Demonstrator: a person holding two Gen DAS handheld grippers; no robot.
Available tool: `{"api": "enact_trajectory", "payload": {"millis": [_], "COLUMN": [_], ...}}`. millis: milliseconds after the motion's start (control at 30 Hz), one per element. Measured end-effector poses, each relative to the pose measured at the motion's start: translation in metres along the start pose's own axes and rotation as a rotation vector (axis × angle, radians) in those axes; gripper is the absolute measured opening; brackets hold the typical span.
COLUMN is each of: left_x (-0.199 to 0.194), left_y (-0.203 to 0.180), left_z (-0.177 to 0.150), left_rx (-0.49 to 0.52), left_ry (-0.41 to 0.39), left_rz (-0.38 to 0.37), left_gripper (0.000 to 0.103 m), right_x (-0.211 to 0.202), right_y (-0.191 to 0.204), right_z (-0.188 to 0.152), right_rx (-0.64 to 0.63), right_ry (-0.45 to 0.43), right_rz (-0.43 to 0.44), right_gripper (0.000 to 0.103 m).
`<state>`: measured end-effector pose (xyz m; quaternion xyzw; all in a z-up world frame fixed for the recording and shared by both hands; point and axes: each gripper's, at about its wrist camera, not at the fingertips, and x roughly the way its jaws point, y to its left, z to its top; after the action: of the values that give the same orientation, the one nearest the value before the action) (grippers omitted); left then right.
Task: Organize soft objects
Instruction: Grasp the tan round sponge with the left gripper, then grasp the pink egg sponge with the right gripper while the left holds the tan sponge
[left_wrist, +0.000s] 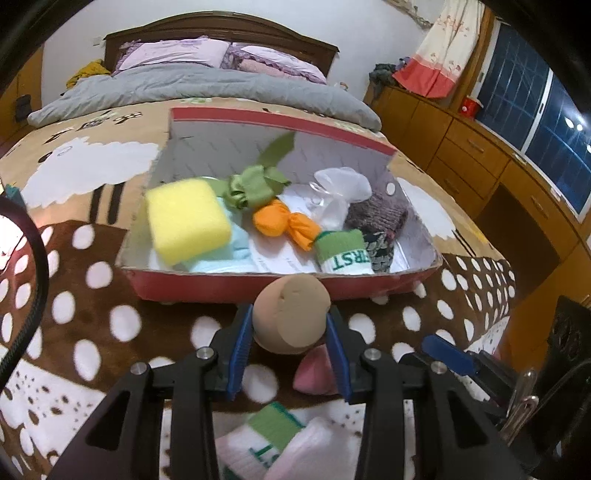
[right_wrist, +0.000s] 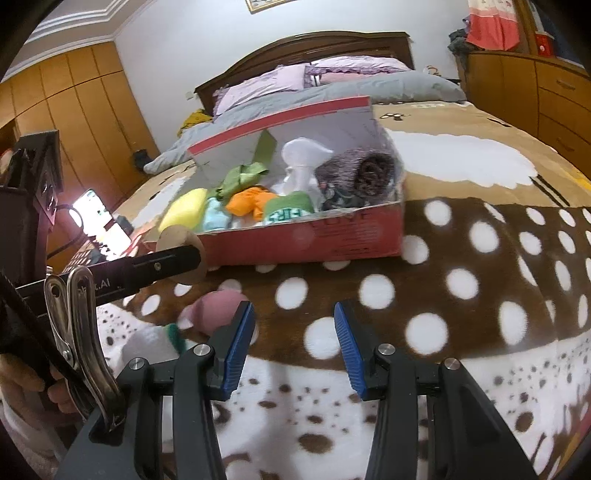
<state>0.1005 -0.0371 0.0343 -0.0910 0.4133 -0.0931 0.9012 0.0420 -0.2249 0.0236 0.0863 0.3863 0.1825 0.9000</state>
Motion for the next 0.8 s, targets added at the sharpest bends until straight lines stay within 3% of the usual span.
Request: {"api": "enact_trajectory", "payload": {"millis": [367,467,800], "left_x": [-0.017,-0.018,-0.015], "left_y": [0.040,0.048,0.060], "left_z": [-0.013,-0.015,-0.020], "left_rx": [-0.049,-0.063,-0.098], "left_ry": [-0.034,-0.041,-0.030], "left_rz": [0.049,0.056,0.018], "left_gripper": [0.040,0.040,0.040], "right_x": [0.017,0.022,0.045], "right_y": [0.023,0.035,0.054], "right_z": [0.000,0.003,0.004], "right_rx": [-0.040,-0.072,-0.125], "right_ry": [0.072,0.081,0.140], "right_rz": [0.024,0.026,0.026], "right_gripper": [0.046,0.053,0.054]}}
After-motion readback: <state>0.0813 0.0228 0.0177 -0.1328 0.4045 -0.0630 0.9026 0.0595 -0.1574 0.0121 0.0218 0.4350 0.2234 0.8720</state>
